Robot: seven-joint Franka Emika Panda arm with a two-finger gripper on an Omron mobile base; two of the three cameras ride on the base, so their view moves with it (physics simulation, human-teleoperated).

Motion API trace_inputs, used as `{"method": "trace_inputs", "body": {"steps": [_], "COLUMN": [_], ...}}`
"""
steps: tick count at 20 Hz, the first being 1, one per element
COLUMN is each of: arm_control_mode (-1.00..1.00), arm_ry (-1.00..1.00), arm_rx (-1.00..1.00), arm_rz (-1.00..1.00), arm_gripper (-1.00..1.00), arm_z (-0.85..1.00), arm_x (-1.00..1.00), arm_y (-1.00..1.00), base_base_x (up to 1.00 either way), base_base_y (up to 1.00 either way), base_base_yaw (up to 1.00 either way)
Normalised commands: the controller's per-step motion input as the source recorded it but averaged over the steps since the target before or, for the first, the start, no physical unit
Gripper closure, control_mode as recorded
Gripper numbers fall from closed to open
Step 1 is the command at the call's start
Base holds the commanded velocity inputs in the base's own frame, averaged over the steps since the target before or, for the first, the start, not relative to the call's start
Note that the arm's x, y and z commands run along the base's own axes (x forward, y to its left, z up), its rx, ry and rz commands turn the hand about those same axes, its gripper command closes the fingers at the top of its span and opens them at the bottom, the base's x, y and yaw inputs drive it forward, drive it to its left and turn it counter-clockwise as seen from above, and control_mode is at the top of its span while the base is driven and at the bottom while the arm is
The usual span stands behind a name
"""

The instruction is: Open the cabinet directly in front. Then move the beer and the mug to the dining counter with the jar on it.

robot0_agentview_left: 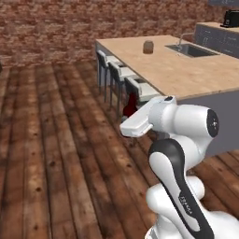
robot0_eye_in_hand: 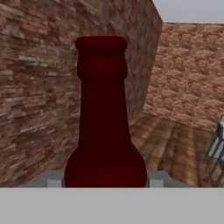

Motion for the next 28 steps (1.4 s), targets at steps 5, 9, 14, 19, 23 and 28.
{"method": "trace_inputs", "body": {"steps": [5, 9, 14, 19, 23, 28], "arm_control_mode": [1.00, 1.00, 1.00, 1.00, 1.00, 1.00], "arm_ry": [0.00, 0.00, 0.00, 0.00, 0.00, 0.00], "arm_rx": [0.00, 0.00, 0.00, 0.00, 0.00, 0.00], "arm_rz": [0.00, 0.00, 0.00, 0.00, 0.00, 0.00], "arm_gripper": [1.00, 1.00, 1.00, 1.00, 1.00, 1.00], "arm_z": [0.00, 0.00, 0.00, 0.00, 0.00, 0.00], "arm_x": [0.00, 0.00, 0.00, 0.00, 0.00, 0.00], "arm_y": [0.00, 0.00, 0.00, 0.00, 0.00, 0.00], "base_base_x": [0.91, 0.70, 0.47, -0.02, 0.03, 0.07], "base_base_y": [0.42, 0.54, 0.37, 0.08, 0.80, 1.00], "base_base_yaw": [-0.59, -0.90, -0.97, -0.62, -0.11, -0.17]}}
